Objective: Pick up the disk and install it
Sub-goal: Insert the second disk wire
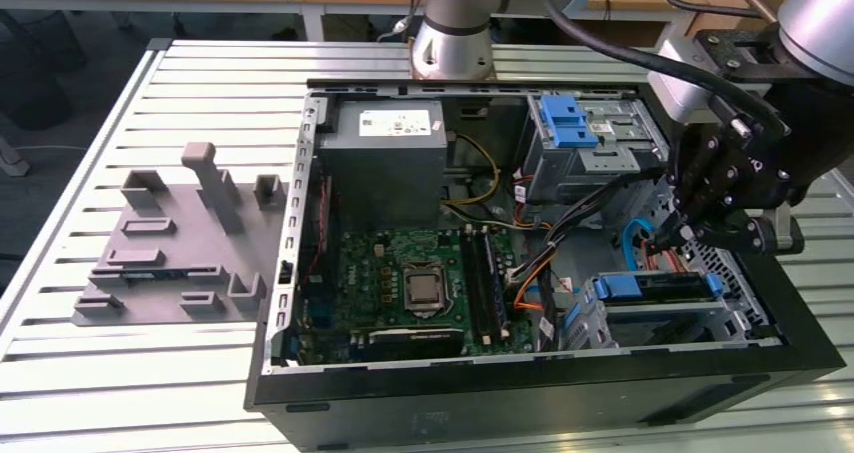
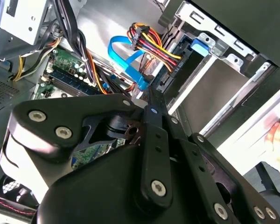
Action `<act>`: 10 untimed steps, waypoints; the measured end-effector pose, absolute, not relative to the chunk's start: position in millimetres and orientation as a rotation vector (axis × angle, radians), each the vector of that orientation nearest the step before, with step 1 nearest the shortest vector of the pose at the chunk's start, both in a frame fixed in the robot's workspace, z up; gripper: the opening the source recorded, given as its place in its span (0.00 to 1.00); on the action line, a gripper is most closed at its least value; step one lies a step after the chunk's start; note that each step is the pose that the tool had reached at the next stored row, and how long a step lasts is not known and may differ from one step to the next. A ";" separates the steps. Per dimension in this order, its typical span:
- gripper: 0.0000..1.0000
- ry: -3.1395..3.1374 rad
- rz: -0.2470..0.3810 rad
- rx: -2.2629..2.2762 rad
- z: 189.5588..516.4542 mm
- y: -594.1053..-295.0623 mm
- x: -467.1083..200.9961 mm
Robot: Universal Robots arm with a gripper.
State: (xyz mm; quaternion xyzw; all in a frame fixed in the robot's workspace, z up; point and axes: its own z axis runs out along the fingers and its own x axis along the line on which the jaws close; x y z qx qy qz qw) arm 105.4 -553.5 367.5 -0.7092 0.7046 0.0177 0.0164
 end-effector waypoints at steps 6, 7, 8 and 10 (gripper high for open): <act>0.11 2.188 0.055 -2.208 367.8 -547.8 105.2; 0.11 2.188 0.055 -2.208 367.9 -546.3 105.2; 0.11 2.188 0.055 -2.208 367.8 -544.3 105.1; 0.11 2.189 0.053 -2.209 367.8 -541.5 105.2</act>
